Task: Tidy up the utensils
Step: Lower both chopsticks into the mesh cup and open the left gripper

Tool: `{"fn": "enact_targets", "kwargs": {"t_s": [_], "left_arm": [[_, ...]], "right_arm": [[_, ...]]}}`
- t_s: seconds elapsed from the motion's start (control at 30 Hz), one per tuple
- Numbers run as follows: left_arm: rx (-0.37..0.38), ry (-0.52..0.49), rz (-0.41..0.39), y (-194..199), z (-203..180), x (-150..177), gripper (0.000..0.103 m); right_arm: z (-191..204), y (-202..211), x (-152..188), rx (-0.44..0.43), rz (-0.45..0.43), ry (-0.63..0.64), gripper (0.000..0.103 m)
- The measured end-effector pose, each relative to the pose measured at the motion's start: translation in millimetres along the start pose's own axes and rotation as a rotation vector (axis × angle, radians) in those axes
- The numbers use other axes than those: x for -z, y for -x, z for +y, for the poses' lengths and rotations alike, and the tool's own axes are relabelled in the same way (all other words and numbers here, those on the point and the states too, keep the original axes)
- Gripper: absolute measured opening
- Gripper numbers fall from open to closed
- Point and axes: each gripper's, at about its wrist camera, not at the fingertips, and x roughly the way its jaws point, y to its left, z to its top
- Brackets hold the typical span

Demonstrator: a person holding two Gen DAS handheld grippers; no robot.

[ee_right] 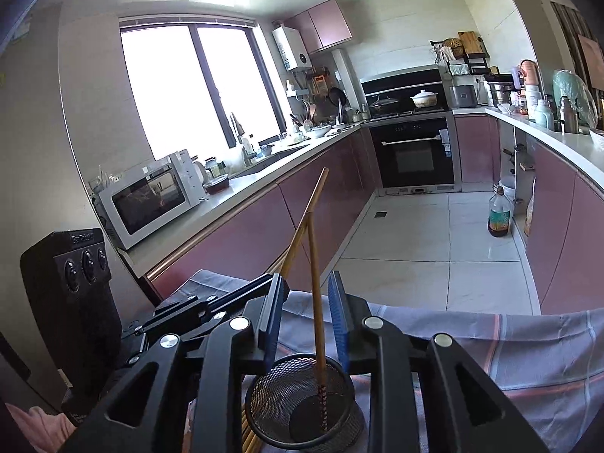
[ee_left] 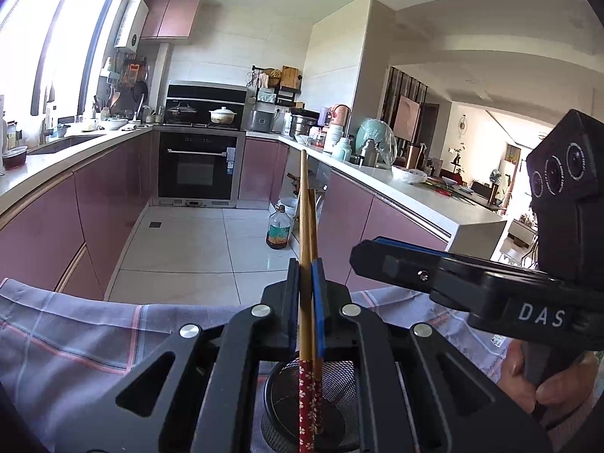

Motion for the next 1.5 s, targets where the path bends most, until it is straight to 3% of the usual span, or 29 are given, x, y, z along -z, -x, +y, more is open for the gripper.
{"fn": "enact_targets", "kwargs": {"t_s": [0.27, 0.43, 0.8, 1.1, 1.3, 1.5], "left_arm": [[0.078, 0.003, -0.02, 13, 8, 0, 0.007], [0.11, 0.043, -0.037, 0, 18, -14, 0.007], [-0.036, -0.05, -0.035, -27, 9, 4, 0.008], [0.001, -0.005, -0.078, -24, 13, -9, 0.007], [0.021, -0.028, 0.032, -28, 9, 1, 0.008], [-0.004, 0.023, 0.123, 28, 44, 29, 0.008]], "right_arm": [[-12, 9, 3, -0.006, -0.007, -0.043, 0.024], [-17, 18, 6, 0.003, -0.023, -0.052, 0.024], [-19, 15, 27, 0.001, 0.0, -0.041, 0.029], [-20, 21, 37, -0.007, -0.01, -0.047, 0.029], [-18, 28, 43, -0.007, -0.006, -0.043, 0.029], [-15, 36, 47, -0.029, 0.003, -0.033, 0.029]]}}
